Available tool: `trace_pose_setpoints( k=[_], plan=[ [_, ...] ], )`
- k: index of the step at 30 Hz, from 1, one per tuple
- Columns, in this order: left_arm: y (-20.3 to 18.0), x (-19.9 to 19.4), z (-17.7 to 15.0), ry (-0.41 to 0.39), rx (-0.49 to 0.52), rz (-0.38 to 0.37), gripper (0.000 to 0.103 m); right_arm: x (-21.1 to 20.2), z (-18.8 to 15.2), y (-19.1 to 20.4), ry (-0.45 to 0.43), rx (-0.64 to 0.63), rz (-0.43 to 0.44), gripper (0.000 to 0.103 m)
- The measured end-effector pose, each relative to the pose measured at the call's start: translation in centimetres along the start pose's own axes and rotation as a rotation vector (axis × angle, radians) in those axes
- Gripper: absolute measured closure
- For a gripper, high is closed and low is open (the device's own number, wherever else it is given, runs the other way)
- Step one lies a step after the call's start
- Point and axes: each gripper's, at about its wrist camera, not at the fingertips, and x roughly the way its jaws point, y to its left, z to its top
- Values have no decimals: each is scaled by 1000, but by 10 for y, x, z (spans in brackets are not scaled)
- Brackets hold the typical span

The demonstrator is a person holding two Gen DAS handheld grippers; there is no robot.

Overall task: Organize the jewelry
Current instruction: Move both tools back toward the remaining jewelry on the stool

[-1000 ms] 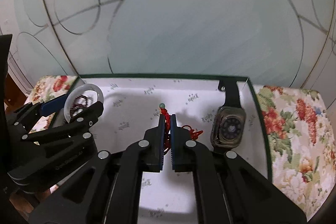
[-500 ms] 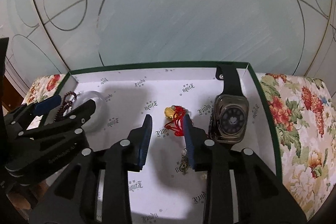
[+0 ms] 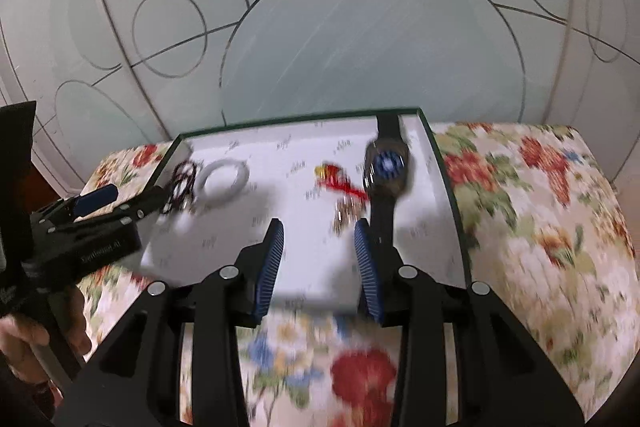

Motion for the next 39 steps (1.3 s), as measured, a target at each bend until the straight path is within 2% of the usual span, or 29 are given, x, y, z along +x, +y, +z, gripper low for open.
trace_pose_setpoints(
  k=[14, 21, 29, 39],
  plan=[
    [13, -70, -95, 42, -4, -30, 26, -72, -100, 33, 50, -27, 23, 66],
    [8, -79, -136, 75, 0, -40, 26, -82, -137, 49, 90, -30, 58, 66],
    [6, -78, -151, 74, 9, -31, 26, -80, -156, 57, 114, -36, 70, 66],
    [4, -80, -160, 82, 22, -46, 26, -72, -159, 63, 127, -44, 80, 66]
  ],
)
